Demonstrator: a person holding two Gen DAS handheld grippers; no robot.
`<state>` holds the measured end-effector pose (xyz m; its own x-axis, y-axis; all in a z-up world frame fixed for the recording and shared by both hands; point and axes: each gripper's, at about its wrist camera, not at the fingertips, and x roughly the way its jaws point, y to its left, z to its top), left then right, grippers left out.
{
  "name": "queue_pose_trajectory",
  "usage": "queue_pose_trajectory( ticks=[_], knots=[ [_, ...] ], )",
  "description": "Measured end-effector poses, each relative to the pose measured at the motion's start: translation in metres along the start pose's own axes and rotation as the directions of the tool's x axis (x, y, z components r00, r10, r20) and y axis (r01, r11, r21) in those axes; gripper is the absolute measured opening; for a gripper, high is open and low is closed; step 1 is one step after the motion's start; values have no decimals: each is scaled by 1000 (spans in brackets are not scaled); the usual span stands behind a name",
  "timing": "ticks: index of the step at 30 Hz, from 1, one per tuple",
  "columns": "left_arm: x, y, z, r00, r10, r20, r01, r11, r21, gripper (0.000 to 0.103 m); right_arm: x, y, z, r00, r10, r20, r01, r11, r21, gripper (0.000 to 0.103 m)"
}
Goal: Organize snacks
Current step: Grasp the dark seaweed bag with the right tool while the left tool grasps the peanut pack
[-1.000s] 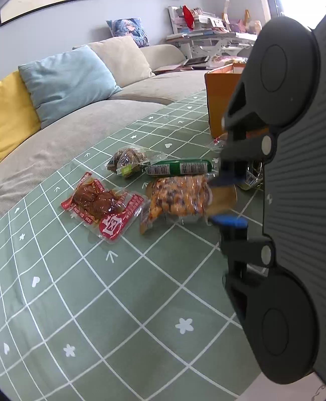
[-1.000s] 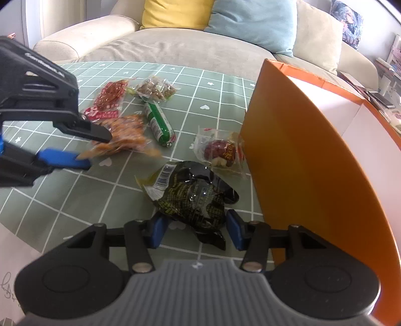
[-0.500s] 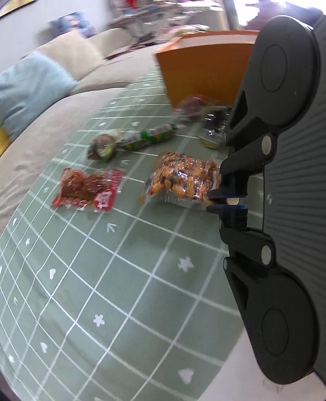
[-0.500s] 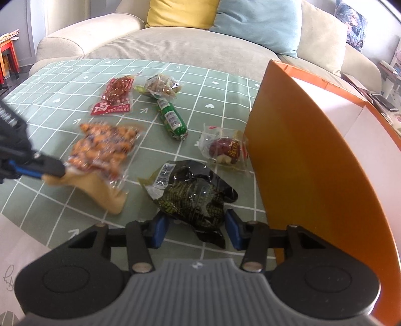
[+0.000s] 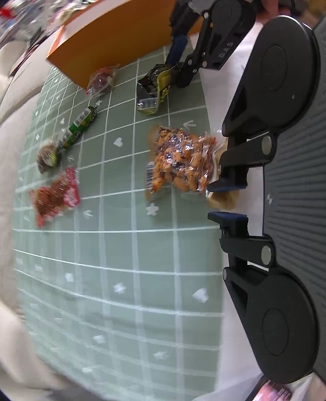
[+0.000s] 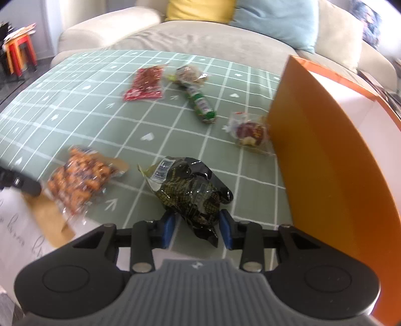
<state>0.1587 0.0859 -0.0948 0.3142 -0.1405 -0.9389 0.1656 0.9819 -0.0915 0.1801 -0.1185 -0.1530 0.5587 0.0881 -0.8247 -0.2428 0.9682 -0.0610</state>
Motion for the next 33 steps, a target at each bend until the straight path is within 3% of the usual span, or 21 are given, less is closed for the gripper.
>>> queue_pose_trajectory(
  ticks=[3, 6, 9, 13, 18, 24, 33],
  knots=[
    [-10, -12, -5, 995, 59, 82, -66, 994, 89, 51, -7, 5, -3, 1000, 20, 5, -20, 999, -38, 47],
    [-19, -21, -6, 987, 28, 161, -50, 990, 131, 68, -18, 11, -8, 998, 20, 52, -15, 995, -98, 58],
    [-23, -30, -5, 979, -16, 203, -15, 988, 152, 83, -26, 18, -11, 993, 1, 115, 18, 985, -170, 59],
    [-6, -38, 0, 979, -18, 203, -14, 988, 154, 84, -28, 27, -13, 984, -14, 176, 57, 969, -240, 59],
    [12, -43, -3, 980, -36, 198, 12, 992, 123, 84, -23, 33, -16, 984, -22, 178, 75, 952, -297, 54],
    [30, -54, -9, 979, 41, 200, -74, 984, 159, 85, -11, 32, -19, 988, -29, 154, 73, 955, -287, 55],
    [40, -60, -8, 976, 48, 211, -86, 980, 177, 94, -2, 31, -17, 990, -19, 141, 56, 962, -266, 52]
  ],
)
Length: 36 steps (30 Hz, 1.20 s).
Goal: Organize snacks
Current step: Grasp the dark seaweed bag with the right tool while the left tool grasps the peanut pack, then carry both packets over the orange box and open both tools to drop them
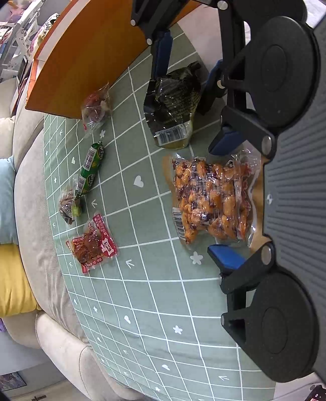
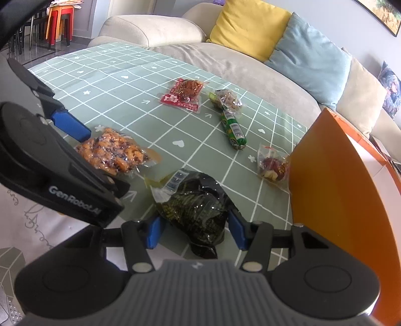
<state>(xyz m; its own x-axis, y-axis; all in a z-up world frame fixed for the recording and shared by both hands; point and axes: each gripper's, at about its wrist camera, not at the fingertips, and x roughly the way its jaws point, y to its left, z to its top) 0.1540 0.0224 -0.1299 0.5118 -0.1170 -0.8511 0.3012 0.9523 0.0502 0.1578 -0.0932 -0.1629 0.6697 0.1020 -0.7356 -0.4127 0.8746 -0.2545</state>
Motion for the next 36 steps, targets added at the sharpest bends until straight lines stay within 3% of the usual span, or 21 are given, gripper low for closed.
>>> queue_pose_trajectory(
  ticks=[7, 20, 29, 36],
  knots=[
    [4, 6, 0, 999, -42, 7, 42, 998, -55, 94, 1, 1, 1, 1000, 4, 9, -3, 1000, -14, 52],
    [2, -1, 2, 999, -40, -10, 40, 999, -30, 84, -1, 1, 4, 1000, 9, -5, -9, 1000, -20, 46],
    [-7, -2, 0, 999, -28, -25, 27, 998, -48, 84, -5, -3, 4, 999, 21, -32, -21, 1000, 1, 44],
    [-18, -1, 1, 996, -7, -92, 1, 998, -63, 84, -9, -12, 9, 994, 60, -93, -55, 997, 50, 43]
  ],
)
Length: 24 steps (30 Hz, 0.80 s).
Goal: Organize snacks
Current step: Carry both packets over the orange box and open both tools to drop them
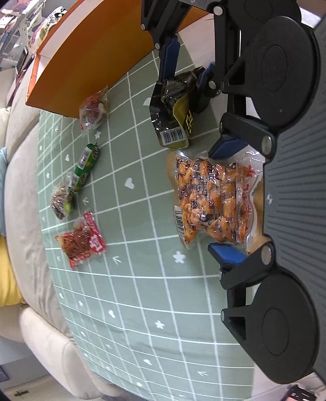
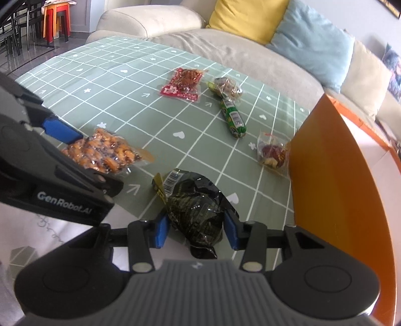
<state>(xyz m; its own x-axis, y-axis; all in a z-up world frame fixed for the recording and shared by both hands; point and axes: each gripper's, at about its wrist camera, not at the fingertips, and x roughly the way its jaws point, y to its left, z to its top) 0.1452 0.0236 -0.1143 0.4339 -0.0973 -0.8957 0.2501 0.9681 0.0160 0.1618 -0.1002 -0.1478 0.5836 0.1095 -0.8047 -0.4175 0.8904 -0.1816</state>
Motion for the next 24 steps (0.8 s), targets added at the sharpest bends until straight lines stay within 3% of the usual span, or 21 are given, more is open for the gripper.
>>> queue_pose_trajectory(
  ticks=[5, 11, 16, 24],
  knots=[
    [-9, -2, 0, 998, 6, -69, -5, 1000, 17, 84, -11, -3, 4, 999, 27, -41, -28, 1000, -11, 43],
    [-22, -7, 7, 989, -44, -138, 57, 994, 95, 84, -29, -13, 9, 995, 75, -72, -77, 997, -25, 43],
    [-33, -14, 17, 976, -35, -215, 85, 970, 229, 84, -40, -28, 13, 983, 117, -142, -127, 990, -65, 43],
    [-55, -35, 40, 958, -49, -283, 150, 926, 347, 84, -60, -65, 22, 963, 182, -199, -195, 980, -45, 44]
  ],
)
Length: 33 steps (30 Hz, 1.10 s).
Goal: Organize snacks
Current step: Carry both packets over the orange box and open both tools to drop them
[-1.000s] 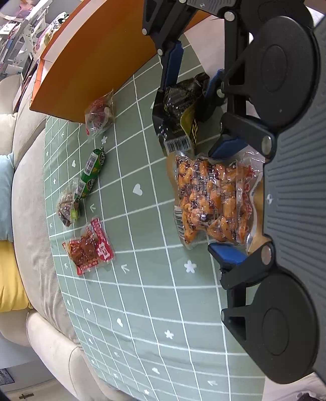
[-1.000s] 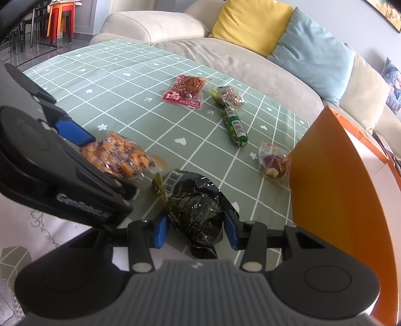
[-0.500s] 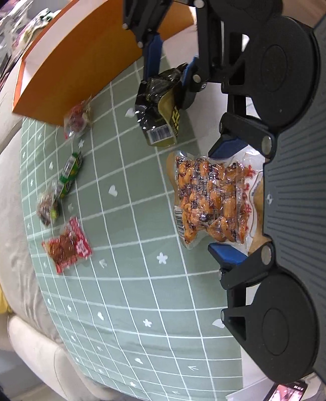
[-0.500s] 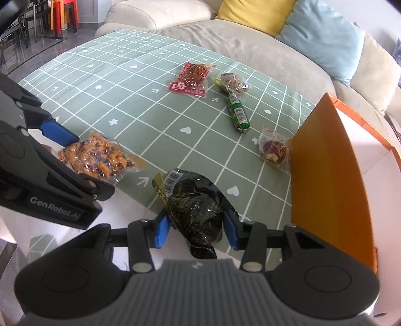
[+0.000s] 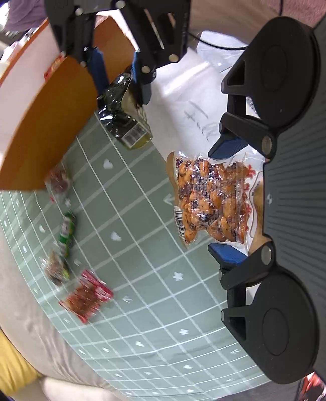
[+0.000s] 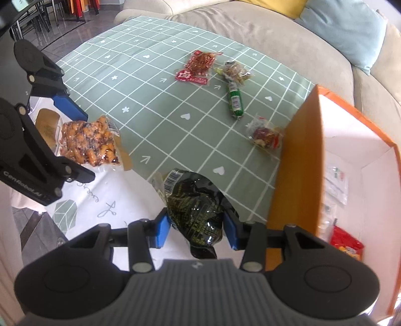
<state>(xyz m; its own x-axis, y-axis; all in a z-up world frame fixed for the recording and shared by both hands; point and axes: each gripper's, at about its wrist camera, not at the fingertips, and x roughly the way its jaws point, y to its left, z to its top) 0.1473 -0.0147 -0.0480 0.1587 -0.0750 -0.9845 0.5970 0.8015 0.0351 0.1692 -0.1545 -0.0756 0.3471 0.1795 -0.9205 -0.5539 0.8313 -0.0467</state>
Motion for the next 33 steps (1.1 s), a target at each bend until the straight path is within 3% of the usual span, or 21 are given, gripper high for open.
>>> queue_pose_trajectory(
  ticks=[5, 9, 19, 27, 33],
  knots=[
    [-21, -19, 32, 1000, -8, -18, 10, 994, 104, 84, -27, -19, 6, 1000, 13, -20, -14, 999, -30, 44],
    [-39, -41, 63, 1000, 28, -14, -24, 978, 206, 84, -51, -35, 12, 1000, 5, -17, -6, 999, -52, 44],
    [-77, -96, 153, 996, 42, 78, -67, 931, 360, 84, -94, -99, 12, 990, -138, -29, 136, 988, -76, 44],
    [-60, -138, 213, 996, 14, 86, -49, 906, 420, 84, -91, -155, -6, 976, -191, -105, 188, 981, -37, 44],
    [-27, -156, 235, 998, -5, 57, -21, 900, 435, 84, -67, -185, -25, 971, -179, -158, 183, 983, 13, 44]
  ],
)
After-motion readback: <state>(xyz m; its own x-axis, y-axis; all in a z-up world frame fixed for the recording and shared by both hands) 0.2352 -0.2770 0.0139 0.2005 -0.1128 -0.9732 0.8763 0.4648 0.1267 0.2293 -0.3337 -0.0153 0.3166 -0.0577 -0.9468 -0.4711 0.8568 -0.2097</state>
